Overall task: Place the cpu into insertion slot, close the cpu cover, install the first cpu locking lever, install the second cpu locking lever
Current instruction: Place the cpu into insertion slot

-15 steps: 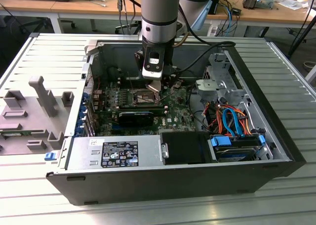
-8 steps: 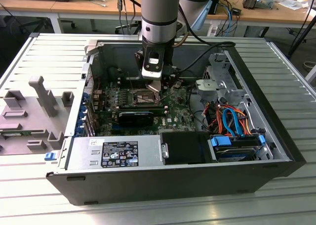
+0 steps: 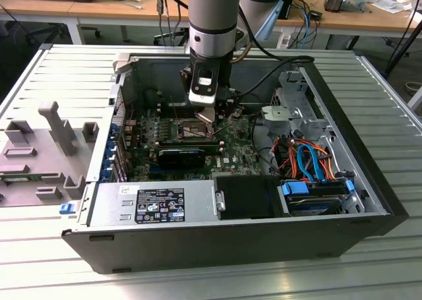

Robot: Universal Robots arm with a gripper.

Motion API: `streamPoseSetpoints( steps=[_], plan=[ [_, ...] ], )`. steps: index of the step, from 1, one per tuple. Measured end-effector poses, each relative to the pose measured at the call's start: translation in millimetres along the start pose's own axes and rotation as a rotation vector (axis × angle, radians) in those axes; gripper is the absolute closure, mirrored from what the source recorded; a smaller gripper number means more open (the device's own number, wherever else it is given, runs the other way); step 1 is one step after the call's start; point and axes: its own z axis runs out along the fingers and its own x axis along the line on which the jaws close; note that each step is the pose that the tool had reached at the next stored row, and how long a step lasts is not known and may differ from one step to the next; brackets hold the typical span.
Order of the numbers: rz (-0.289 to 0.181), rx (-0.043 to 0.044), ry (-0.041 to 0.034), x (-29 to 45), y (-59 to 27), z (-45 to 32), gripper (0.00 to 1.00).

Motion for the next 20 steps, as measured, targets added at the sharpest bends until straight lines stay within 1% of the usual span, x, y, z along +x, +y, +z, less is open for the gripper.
streamPoseSetpoints(
  steps=[20],
  plan=[
    [0.024,-0.0004,-0.002,0.0,0.0,0.1,0.45]
  ],
)
